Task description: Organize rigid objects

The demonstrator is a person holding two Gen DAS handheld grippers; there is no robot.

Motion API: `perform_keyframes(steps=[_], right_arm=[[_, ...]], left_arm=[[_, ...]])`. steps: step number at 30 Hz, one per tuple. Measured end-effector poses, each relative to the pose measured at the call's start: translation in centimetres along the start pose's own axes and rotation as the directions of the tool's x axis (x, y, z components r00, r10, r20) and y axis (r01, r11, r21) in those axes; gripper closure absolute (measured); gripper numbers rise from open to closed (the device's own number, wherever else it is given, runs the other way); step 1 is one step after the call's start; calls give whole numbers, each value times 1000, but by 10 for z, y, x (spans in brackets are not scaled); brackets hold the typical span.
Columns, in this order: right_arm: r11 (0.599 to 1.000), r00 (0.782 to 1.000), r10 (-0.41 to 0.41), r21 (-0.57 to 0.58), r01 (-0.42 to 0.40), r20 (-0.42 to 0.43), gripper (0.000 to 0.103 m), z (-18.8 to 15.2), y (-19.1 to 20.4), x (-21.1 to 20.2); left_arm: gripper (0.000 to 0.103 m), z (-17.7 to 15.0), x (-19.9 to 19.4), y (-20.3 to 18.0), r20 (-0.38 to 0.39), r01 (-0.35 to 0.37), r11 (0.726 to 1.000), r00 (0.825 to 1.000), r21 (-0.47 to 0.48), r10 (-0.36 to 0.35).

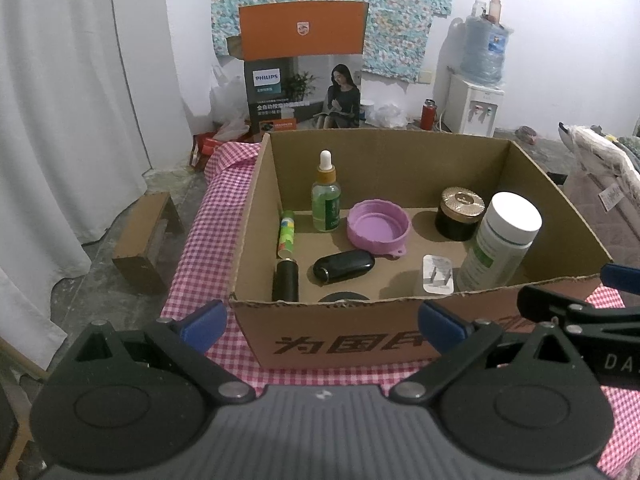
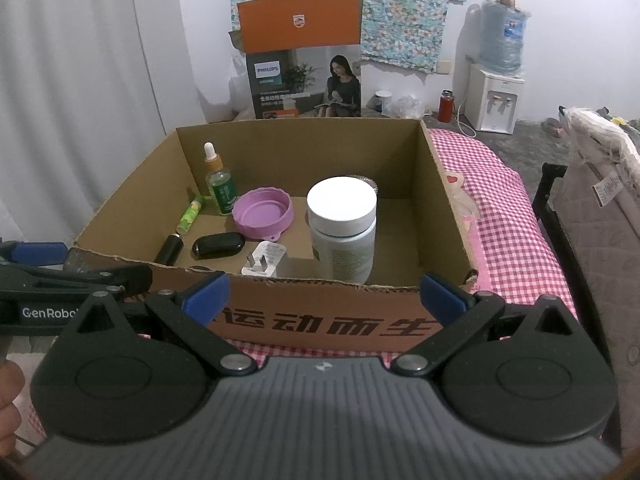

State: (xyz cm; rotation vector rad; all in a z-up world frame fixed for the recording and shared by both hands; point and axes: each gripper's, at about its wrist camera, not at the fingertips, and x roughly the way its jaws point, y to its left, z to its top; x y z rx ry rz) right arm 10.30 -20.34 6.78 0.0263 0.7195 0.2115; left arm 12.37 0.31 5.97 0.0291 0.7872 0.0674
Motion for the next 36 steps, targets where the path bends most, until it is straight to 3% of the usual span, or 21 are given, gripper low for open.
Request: perform_keyframes(steps=[36], right_arm=[[1000, 1000, -6, 0, 6, -16, 1, -1, 7, 2]], left_arm=[[1, -2, 2, 14, -16, -2, 1000, 1000, -10, 2]])
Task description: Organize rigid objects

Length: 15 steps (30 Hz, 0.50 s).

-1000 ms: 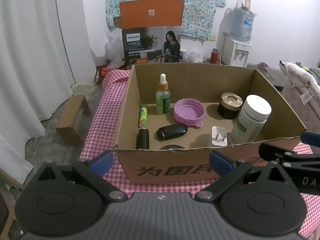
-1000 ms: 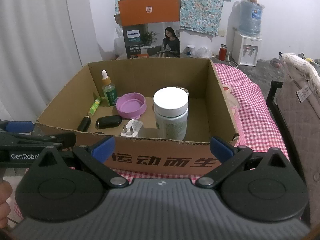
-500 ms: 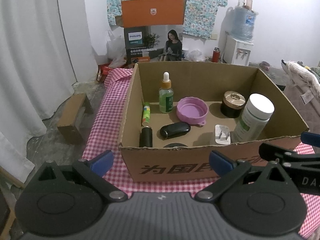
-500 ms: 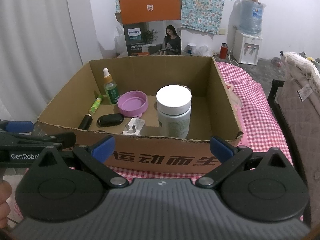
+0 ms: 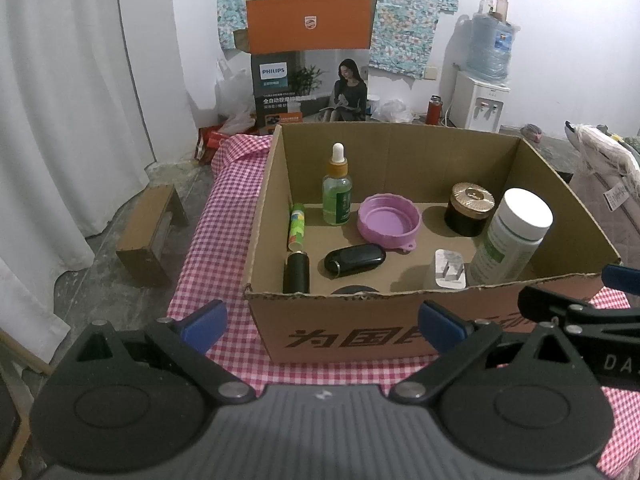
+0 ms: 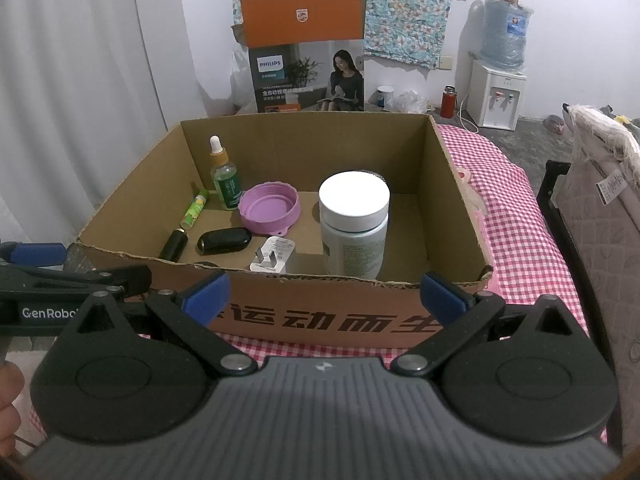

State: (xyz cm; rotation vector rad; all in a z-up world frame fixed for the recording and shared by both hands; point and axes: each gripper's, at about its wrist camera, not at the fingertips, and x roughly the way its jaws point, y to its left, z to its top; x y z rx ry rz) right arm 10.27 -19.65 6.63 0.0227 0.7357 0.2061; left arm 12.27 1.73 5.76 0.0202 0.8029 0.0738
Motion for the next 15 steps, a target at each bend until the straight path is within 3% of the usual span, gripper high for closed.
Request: perform_keyframes(steps=[15], right_arm=[[1000, 1000, -1, 0, 1, 1, 1, 0, 1, 0]], left_arm=[[1, 0, 0, 1, 0, -1, 1000, 1000, -1, 1]])
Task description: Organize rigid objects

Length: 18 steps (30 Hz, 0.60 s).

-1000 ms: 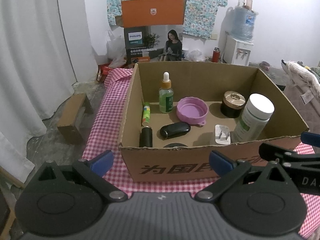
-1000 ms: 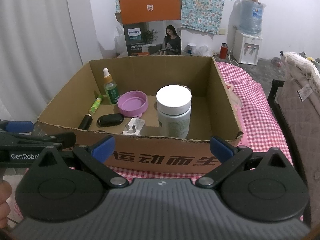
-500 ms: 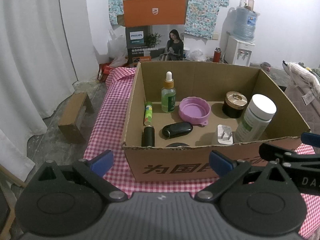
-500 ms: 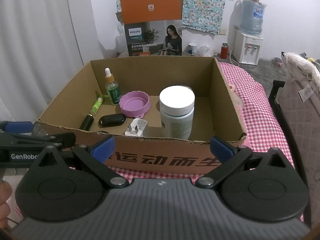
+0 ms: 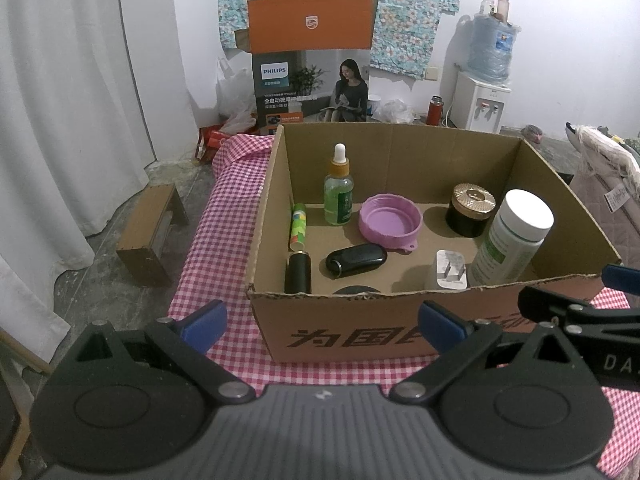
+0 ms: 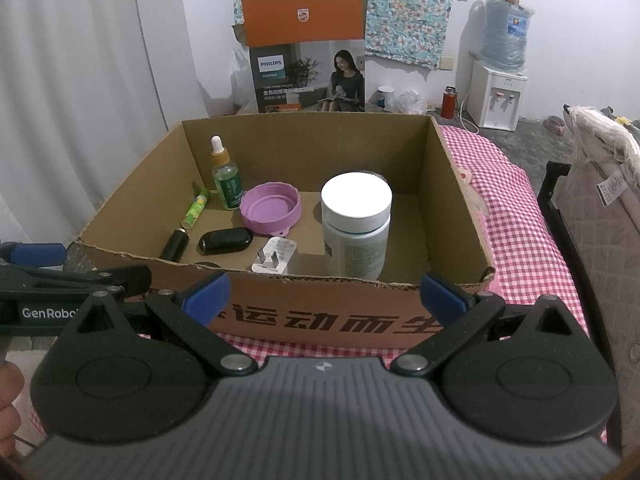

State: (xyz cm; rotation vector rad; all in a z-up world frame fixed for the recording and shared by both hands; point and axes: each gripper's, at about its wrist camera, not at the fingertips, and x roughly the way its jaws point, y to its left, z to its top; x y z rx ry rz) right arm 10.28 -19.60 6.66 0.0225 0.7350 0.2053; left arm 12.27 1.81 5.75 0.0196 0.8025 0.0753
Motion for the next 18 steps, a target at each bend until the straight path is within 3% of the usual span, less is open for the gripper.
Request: perform_keyframes(steps=[18], right_arm=[[1000, 1000, 2, 0, -2, -2, 1, 1, 0, 1]], left_arm=[[1, 0, 0, 0, 0, 0, 1000, 1000, 0, 0]])
